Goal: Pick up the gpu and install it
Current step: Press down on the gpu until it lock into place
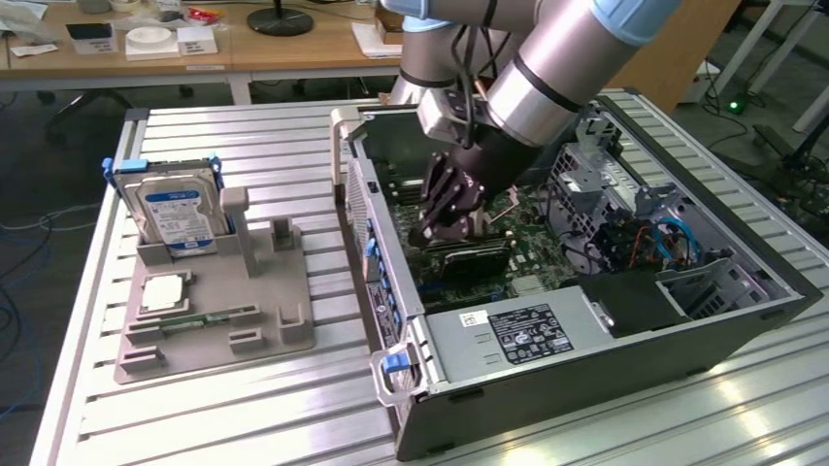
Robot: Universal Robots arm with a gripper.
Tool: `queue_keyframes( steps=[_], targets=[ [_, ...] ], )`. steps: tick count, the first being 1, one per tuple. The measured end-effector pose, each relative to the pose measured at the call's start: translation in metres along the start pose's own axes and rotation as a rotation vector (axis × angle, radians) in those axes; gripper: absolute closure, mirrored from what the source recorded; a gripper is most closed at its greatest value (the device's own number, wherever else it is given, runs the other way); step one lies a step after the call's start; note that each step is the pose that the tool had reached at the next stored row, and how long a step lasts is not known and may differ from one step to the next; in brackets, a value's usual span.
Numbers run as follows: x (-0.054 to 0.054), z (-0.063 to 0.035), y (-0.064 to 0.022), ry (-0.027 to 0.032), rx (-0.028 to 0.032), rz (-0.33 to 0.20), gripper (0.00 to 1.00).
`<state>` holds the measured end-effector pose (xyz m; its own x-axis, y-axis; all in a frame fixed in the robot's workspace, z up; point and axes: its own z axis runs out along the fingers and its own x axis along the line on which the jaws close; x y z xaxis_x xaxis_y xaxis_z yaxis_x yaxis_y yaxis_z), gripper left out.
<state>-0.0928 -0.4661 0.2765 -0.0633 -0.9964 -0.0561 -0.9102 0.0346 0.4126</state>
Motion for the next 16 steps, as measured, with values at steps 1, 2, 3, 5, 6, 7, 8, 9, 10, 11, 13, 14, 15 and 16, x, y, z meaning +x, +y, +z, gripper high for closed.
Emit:
queue_keyframes(
  steps=[1,2,3,5,6,7,8,9,10,11,13,14,15,16],
  targets=[
    [-0.0001,-0.0005,-0.0008,-0.0008,-0.0194,0.001,0.89],
    [-0.0001,-0.0007,-0.0015,-0.0019,-0.0369,0.002,0.89],
    [-0.0001,-0.0010,-0.0020,-0.0025,-0.0543,0.002,0.89],
    [-0.0002,-0.0015,-0.0030,-0.0035,-0.0892,0.004,0.89],
    [-0.0002,-0.0017,-0.0035,-0.0041,-0.1045,0.005,0.89],
    [-0.0003,-0.0018,-0.0037,-0.0049,-0.1188,0.005,0.89],
    [-0.0003,-0.0019,-0.0038,-0.0062,-0.1328,0.005,0.89],
    [-0.0002,-0.0019,-0.0038,-0.0074,-0.1407,0.005,0.89],
    [-0.0002,-0.0019,-0.0037,-0.0075,-0.1430,0.005,0.89],
    [-0.0003,-0.0012,-0.0040,-0.0080,-0.1441,0.005,0.89],
    [0.0000,0.0014,-0.0052,-0.0078,-0.1456,0.005,0.89],
    [0.0001,0.0024,-0.0057,-0.0078,-0.1463,0.005,0.89],
    [0.0002,0.0033,-0.0061,-0.0076,-0.1469,0.006,0.89],
    [0.0002,0.0041,-0.0064,-0.0074,-0.1475,0.006,0.89]
  ],
)
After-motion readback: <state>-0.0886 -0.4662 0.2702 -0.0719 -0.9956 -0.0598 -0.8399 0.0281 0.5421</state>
